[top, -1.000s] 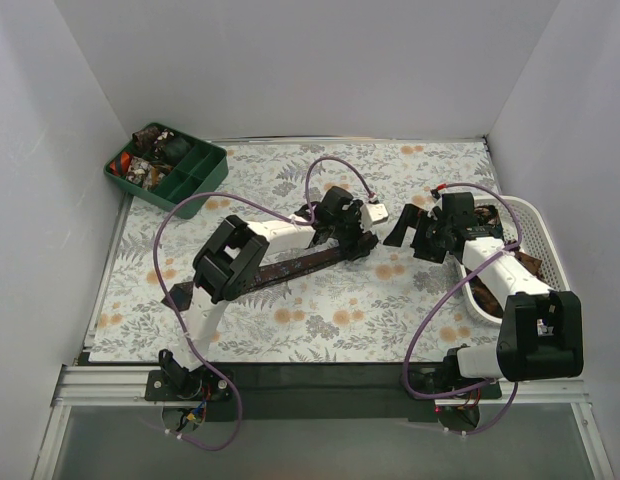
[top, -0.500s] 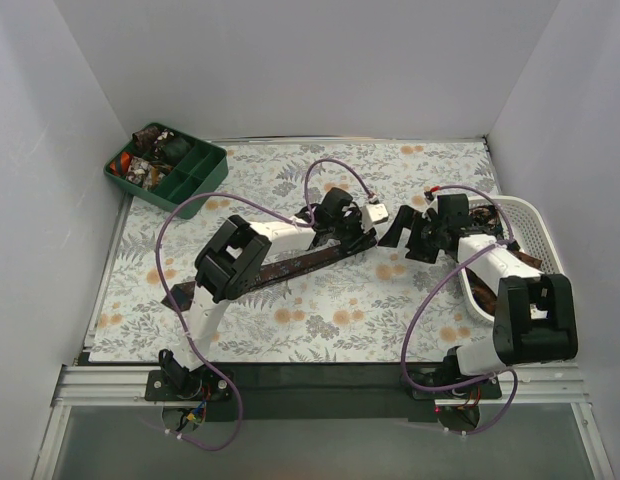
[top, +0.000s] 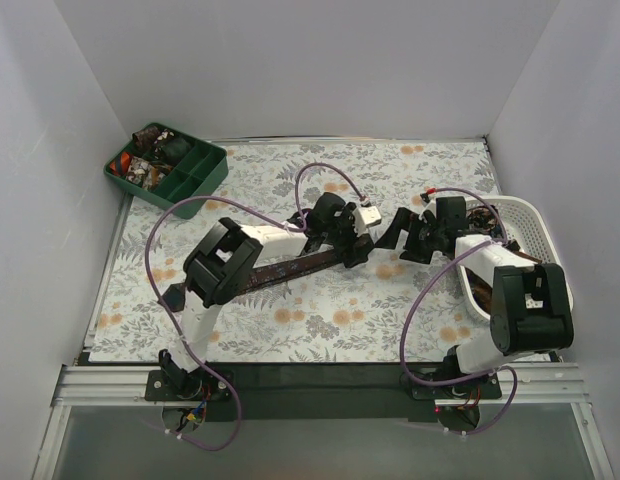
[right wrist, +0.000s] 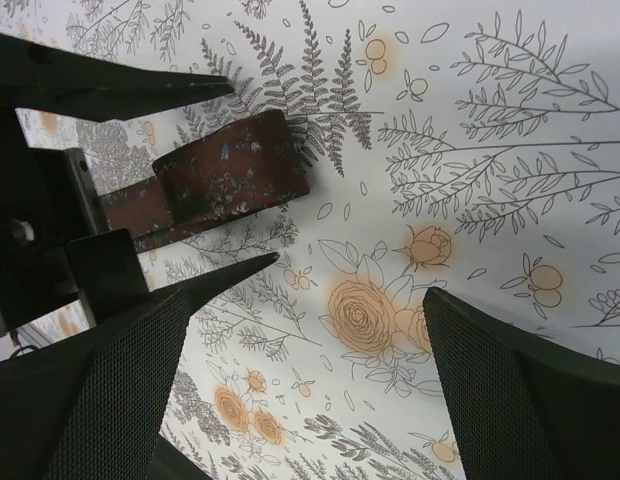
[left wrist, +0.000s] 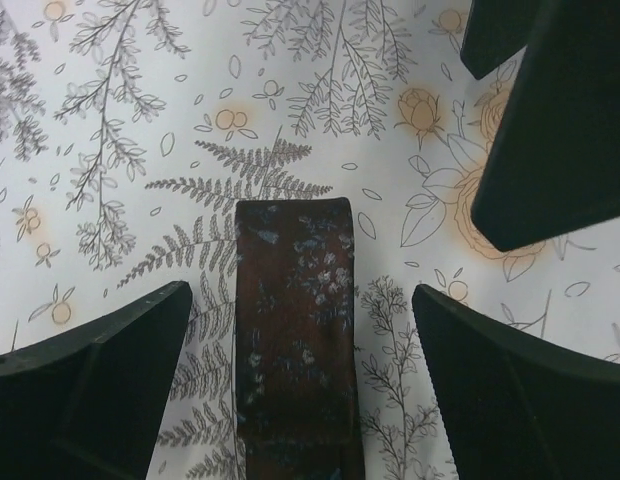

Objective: Roll the ties
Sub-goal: Roll the tie

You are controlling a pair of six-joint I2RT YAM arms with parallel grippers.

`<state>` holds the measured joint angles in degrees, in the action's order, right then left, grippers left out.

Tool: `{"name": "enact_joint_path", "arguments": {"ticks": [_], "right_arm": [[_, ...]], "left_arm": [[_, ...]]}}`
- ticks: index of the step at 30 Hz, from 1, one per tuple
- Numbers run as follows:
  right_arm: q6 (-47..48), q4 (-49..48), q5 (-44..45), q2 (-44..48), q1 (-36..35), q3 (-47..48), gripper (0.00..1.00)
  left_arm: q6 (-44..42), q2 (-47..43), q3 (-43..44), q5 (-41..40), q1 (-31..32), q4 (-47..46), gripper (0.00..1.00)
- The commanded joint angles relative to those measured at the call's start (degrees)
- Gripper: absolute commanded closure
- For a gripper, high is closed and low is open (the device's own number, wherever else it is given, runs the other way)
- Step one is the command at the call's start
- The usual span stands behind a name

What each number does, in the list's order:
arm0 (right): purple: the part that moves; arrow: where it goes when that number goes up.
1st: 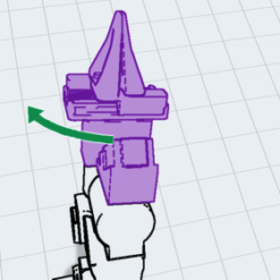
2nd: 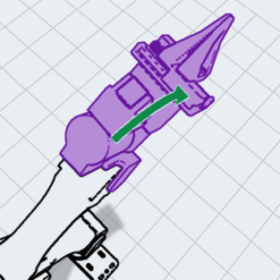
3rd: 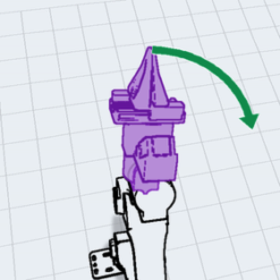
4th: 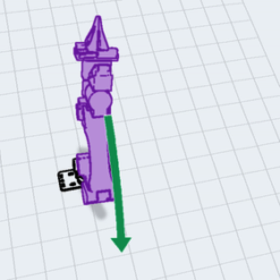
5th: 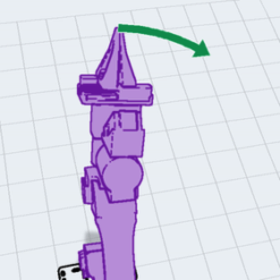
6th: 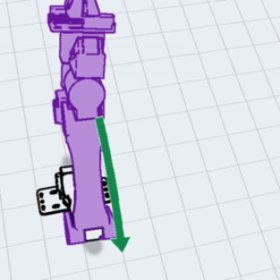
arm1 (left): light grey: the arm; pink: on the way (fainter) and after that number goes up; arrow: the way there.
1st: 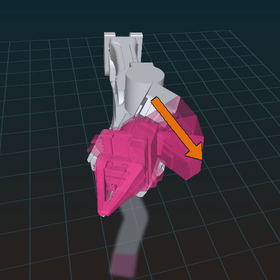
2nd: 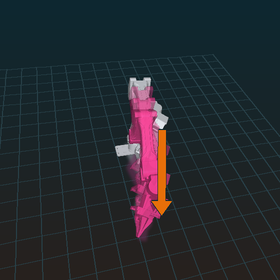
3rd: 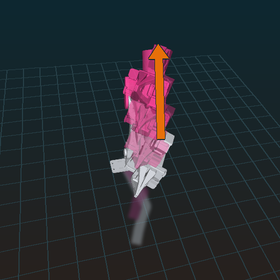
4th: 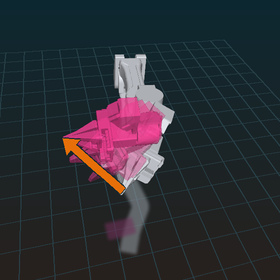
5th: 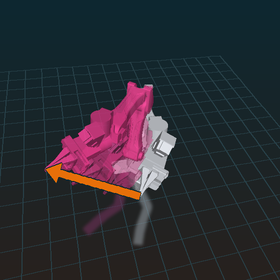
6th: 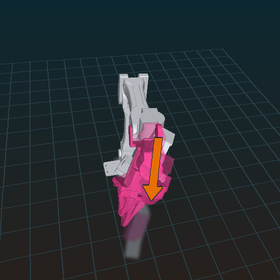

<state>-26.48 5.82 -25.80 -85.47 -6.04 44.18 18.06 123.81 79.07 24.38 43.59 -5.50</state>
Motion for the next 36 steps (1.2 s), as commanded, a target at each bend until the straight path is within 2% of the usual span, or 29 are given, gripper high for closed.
{"name": "enact_joint_path", "arguments": {"ticks": [1,6,10,13,14,18,21,24,36], "right_arm": [[1.69,-2.75,-2.85,-1.45,1.03,3.10,0.13],[2.66,-3.98,-6.71,-5.92,2.35,6.35,0.16],[3.54,-4.42,-8.82,-10.06,2.44,9.69,0.18],[4.07,-4.59,-9.62,-12.35,2.35,11.54,0.19],[4.15,-4.59,-9.88,-12.87,2.35,12.32,0.20],[4.94,-5.03,-12.16,-15.77,2.27,13.99,0.22],[5.12,-5.21,-13.22,-17.09,2.35,14.44,0.23],[5.39,-5.21,-14.88,-17.88,2.35,14.53,0.25],[7.49,-7.14,-18.40,-22.36,0.60,14.61,0.27]], "left_arm": [[6.16,-8.65,-1.11,-2.41,-1.40,-1.18,0.14],[13.21,-14.46,-2.16,-5.83,-2.72,0.13,0.16],[20.59,-17.72,-4.09,-7.33,-2.72,0.49,0.34],[26.48,-17.90,-4.71,-5.14,-2.72,0.31,0.43],[28.76,-17.20,-4.89,-3.57,-2.72,0.31,0.50],[32.29,-15.18,-6.03,-1.36,-2.64,-1.09,0.67],[33.00,-13.25,-6.38,-1.35,-2.64,-1.53,0.74],[33.00,-11.84,-6.21,-1.27,-2.64,-1.88,0.78],[31.07,-7.71,-8.40,-1.79,-2.64,-2.41,0.82]]}}
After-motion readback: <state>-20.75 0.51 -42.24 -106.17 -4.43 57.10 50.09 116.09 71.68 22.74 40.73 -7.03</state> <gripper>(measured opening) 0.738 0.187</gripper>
